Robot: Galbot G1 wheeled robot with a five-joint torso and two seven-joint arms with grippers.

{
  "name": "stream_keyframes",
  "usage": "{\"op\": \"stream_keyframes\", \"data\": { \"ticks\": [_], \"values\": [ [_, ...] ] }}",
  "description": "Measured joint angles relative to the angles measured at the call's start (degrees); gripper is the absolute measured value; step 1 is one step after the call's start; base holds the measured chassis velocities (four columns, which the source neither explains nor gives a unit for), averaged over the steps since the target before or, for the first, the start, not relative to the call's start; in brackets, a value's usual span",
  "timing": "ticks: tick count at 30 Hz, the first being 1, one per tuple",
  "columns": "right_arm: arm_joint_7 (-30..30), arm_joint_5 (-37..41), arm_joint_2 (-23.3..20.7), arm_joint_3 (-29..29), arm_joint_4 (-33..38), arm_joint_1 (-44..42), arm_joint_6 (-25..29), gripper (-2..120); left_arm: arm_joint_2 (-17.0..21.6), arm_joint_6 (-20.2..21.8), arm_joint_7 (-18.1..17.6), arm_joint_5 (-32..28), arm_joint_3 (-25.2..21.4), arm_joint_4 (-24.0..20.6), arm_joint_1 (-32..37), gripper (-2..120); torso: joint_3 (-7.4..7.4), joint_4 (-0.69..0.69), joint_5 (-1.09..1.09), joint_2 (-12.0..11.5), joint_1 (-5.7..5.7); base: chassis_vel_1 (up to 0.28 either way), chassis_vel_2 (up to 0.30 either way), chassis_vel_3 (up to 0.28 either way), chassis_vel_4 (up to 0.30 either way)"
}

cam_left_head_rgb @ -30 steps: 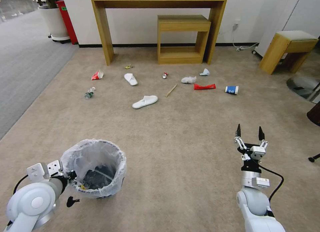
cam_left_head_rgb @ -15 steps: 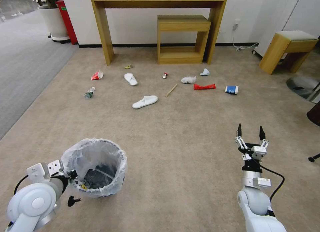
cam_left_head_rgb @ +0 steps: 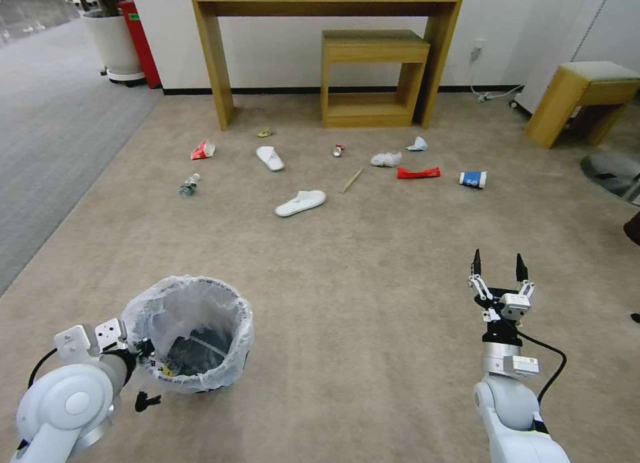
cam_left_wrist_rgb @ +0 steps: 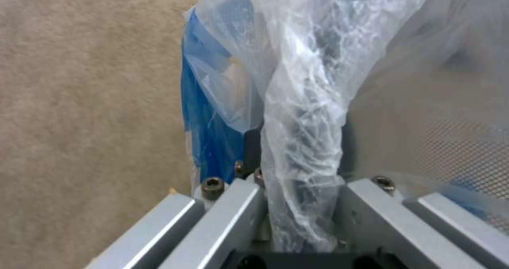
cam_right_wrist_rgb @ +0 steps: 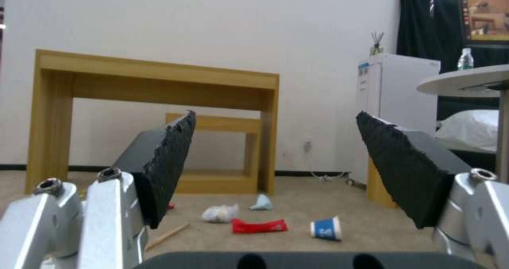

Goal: Pick up the trash bin and place the garbage on the floor into it.

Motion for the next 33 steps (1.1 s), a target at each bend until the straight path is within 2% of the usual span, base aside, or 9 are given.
{"op": "stream_keyframes", "data": {
  "ticks": [33],
  "values": [
    [-0.9, -0.4, 0.4, -0.2, -1.7, 0.7, 0.6, 79, -0.2, -0.5, 1.3, 1.6, 0.5, 1.6, -0.6, 0, 0.00, -0.02, -0.01, 0.0, 0.00, 0.107, 0.102, -0.104, -0.106]
  ]
}}
